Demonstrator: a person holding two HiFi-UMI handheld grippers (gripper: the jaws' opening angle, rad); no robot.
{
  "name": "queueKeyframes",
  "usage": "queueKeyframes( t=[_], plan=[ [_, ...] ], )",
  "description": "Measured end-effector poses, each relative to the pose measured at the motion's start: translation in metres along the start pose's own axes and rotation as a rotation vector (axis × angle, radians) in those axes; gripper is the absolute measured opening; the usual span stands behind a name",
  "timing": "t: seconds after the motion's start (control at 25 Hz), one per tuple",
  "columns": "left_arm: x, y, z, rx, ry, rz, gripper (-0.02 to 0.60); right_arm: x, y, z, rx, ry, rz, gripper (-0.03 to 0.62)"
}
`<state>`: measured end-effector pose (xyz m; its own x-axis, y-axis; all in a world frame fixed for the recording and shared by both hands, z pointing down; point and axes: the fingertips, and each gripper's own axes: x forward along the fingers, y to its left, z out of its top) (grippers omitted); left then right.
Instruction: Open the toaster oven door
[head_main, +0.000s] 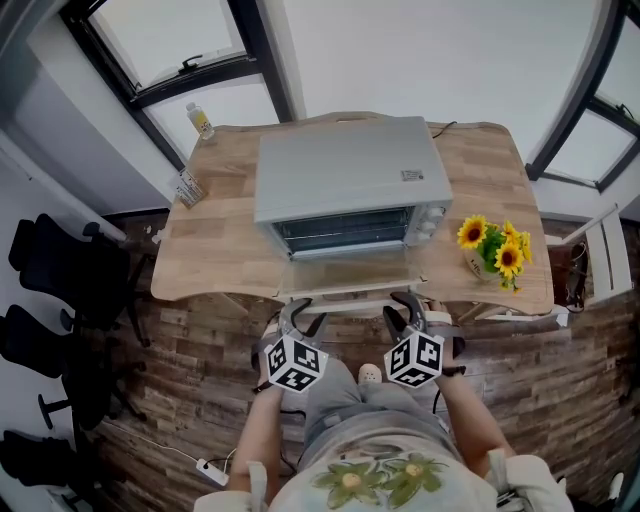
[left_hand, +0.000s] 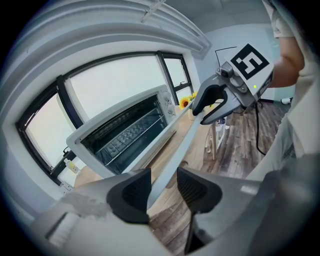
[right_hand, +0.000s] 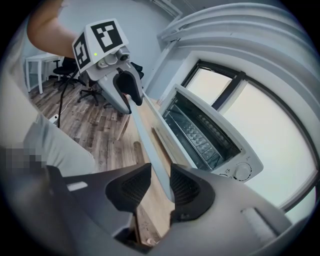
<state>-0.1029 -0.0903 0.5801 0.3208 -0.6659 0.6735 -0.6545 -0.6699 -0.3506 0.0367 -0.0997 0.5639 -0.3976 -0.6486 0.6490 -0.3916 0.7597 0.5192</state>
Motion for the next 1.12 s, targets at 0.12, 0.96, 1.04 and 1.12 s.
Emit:
queueKeyframes(
  t=[0.12, 0.96, 1.04, 1.12],
  plan=[
    [0.001, -0.004, -0.003, 0.001, 0.007, -0.008, 0.17, 0.001, 0.004, -0.003, -0.001, 0.01, 0.006, 0.121],
    [0.006, -0.024, -0.022, 0.001, 0.033, -0.041, 0.161, 0.005, 0.027, -0.018, -0.009, 0.054, 0.021, 0.121],
    [0.006, -0.023, -0.021, 0.0, 0.034, -0.042, 0.161, 0.001, 0.026, -0.016, 0.0, 0.043, 0.017, 0.117],
    [0.005, -0.022, -0.021, 0.001, 0.034, -0.043, 0.161, -0.005, 0.023, -0.012, 0.015, 0.022, 0.006, 0.097]
  ],
)
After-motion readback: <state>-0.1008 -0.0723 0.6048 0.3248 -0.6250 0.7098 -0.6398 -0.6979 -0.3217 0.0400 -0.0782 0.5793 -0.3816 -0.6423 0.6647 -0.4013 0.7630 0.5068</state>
